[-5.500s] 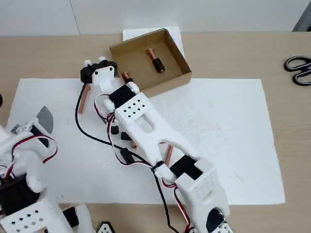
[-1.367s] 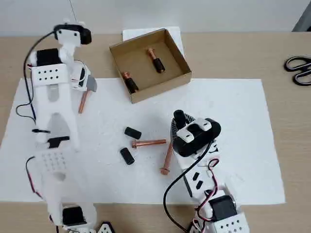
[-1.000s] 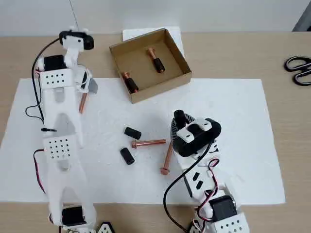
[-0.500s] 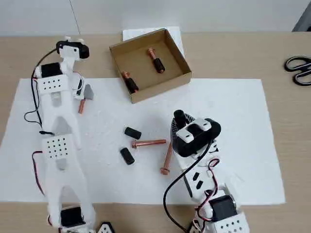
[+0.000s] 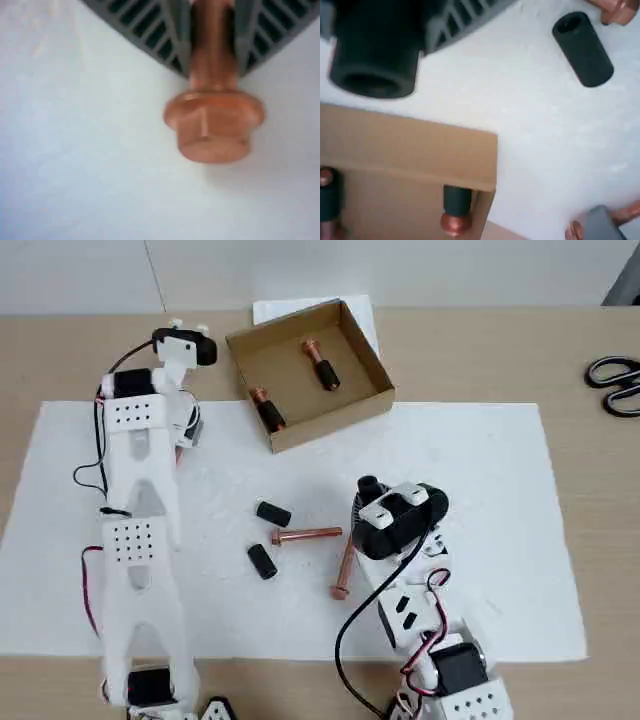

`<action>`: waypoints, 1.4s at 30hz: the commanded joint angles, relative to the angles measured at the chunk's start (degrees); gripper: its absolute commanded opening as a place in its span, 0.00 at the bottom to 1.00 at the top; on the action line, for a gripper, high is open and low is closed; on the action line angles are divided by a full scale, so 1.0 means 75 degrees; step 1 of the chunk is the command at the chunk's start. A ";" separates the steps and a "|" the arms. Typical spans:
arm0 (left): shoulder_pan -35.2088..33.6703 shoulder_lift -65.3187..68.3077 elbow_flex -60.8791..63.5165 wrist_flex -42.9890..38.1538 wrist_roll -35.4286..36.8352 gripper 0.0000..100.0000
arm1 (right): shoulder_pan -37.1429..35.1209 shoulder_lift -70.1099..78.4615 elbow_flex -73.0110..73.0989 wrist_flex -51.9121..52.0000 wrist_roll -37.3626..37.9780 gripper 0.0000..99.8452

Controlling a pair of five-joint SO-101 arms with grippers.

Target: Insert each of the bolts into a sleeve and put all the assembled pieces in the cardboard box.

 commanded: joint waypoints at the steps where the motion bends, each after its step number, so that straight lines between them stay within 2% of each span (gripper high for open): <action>1: -0.0117 -0.0012 -0.0768 0.0223 -0.0047 0.00 | -0.0018 -0.0135 -0.0481 0.0064 0.0047 0.00; 4: -0.0047 -0.0012 -0.1436 0.0492 -0.0012 0.00 | -0.0018 -0.0135 -0.0481 0.0064 0.0047 0.00; 8: -0.0152 -0.0363 -0.2092 0.0492 0.0516 0.00 | -0.0018 -0.0135 -0.0481 0.0064 0.0047 0.00; 16: -0.0281 -0.1934 -0.2081 0.0492 0.0785 0.00 | -0.0018 -0.0135 -0.0469 0.0064 0.0047 0.00; 21: -0.0223 -0.3305 -0.1506 0.0516 0.1453 0.00 | -0.0018 -0.0123 -0.0469 0.0064 0.0047 0.00; 24: -0.0035 -0.4501 -0.0006 0.0527 0.2040 0.00 | -0.0018 -0.0123 -0.0469 0.0064 0.0047 0.00; 28: 0.0492 -0.7115 0.3007 0.0527 0.2684 0.00 | -0.0018 -0.0123 -0.0457 0.0064 0.0047 0.00; 34: 0.2555 -1.1300 0.7941 0.0399 0.2719 0.00 | -0.0029 -0.0088 -0.0457 0.0064 0.0047 0.00; 37: 0.3247 -1.2941 0.9700 -0.0328 0.3446 0.01 | -0.0029 -0.0076 -0.0445 0.0064 0.0047 0.00; 42: 0.3294 -1.4968 1.1985 -0.2684 0.4161 0.01 | -0.0170 -0.0111 -0.0152 0.0064 0.0047 0.00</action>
